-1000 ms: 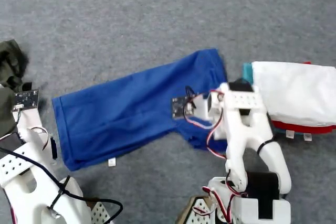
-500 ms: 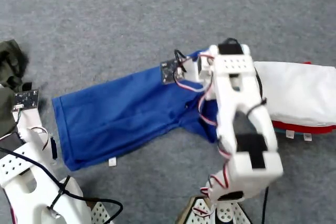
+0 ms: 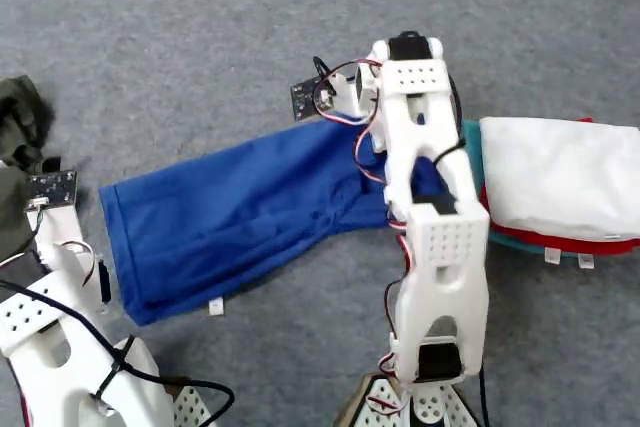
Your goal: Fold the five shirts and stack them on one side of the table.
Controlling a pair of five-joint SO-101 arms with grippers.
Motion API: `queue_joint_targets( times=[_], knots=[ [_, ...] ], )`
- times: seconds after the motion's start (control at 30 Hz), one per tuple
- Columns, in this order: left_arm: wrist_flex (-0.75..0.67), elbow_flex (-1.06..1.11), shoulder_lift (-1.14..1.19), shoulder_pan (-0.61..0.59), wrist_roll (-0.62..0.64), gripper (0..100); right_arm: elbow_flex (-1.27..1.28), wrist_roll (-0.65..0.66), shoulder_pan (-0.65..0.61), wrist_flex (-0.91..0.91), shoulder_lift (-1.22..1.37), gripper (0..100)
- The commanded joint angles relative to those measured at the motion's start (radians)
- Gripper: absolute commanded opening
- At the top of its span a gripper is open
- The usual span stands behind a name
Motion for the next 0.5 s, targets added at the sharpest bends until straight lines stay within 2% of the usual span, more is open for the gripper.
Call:
queue_joint_targets(
  times=[0.0, 0.13, 0.23, 0.37, 0.47],
  knots=[
    [0.003, -0.038, 0.004, 0.009, -0.006, 2, -0.234, 0.006, 0.018, 0.124, 0.051, 35.0],
    [0.003, -0.038, 0.004, 0.009, -0.006, 2, -0.346, -0.071, 0.065, 0.135, 0.033, 34.4],
    [0.006, -0.038, 0.004, 0.009, -0.006, 2, -0.315, -0.078, 0.101, 0.137, -0.036, 28.2],
    [0.008, -0.037, 0.004, 0.009, -0.005, 2, -0.084, -0.078, 0.127, 0.137, -0.199, 11.0],
    [0.008, -0.037, 0.004, 0.009, -0.005, 2, 0.15, -0.08, 0.116, 0.133, -0.332, 11.0]
  ],
)
